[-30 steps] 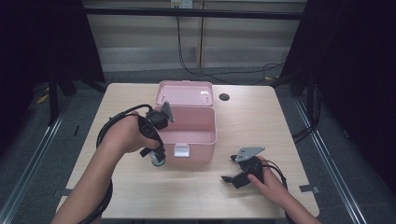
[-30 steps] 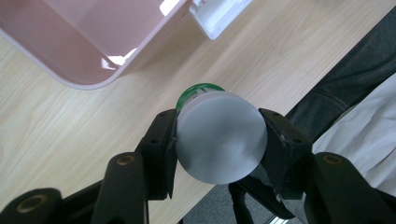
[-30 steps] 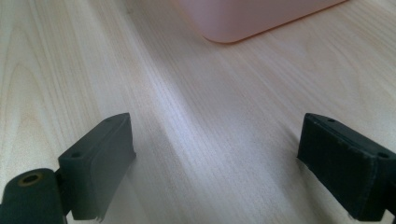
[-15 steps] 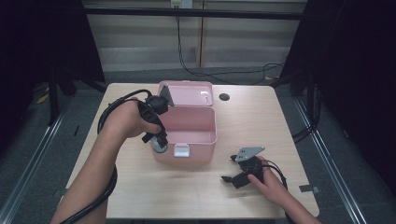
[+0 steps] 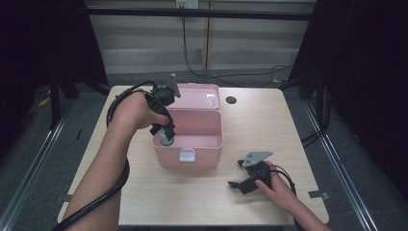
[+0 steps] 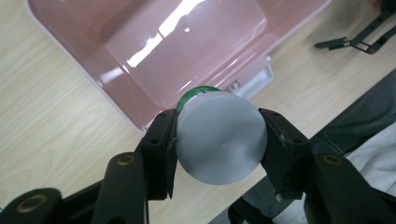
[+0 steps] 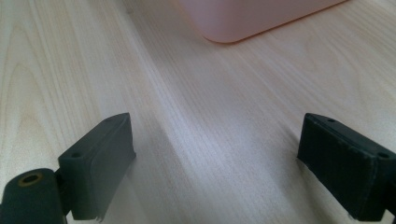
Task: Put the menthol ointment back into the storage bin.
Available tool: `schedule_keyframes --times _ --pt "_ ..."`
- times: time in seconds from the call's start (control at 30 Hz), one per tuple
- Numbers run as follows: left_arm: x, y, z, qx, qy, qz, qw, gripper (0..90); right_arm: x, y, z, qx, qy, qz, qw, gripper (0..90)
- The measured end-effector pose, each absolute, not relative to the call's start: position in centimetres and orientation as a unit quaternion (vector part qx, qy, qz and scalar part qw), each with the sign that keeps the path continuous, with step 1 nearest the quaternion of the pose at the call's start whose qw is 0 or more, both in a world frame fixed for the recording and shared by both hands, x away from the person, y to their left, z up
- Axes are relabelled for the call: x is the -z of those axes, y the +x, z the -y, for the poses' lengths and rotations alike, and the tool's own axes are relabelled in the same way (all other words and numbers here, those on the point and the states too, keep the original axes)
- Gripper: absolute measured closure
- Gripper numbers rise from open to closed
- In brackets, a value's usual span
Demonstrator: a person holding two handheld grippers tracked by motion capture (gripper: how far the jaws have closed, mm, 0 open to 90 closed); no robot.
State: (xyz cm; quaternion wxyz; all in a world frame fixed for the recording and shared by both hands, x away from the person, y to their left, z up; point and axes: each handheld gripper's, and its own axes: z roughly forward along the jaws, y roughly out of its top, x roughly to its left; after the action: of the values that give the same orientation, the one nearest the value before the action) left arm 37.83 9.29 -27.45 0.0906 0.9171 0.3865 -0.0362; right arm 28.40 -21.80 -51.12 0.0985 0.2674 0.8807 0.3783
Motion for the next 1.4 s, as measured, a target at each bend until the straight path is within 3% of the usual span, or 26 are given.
schedule_keyframes --times 1.4 --pt "31.1 43.4 -6.7 0.020 0.899 -0.429 0.092 50.0 51.1 28.4 21.8 -0.378 0.267 -0.881 0.099 10.0"
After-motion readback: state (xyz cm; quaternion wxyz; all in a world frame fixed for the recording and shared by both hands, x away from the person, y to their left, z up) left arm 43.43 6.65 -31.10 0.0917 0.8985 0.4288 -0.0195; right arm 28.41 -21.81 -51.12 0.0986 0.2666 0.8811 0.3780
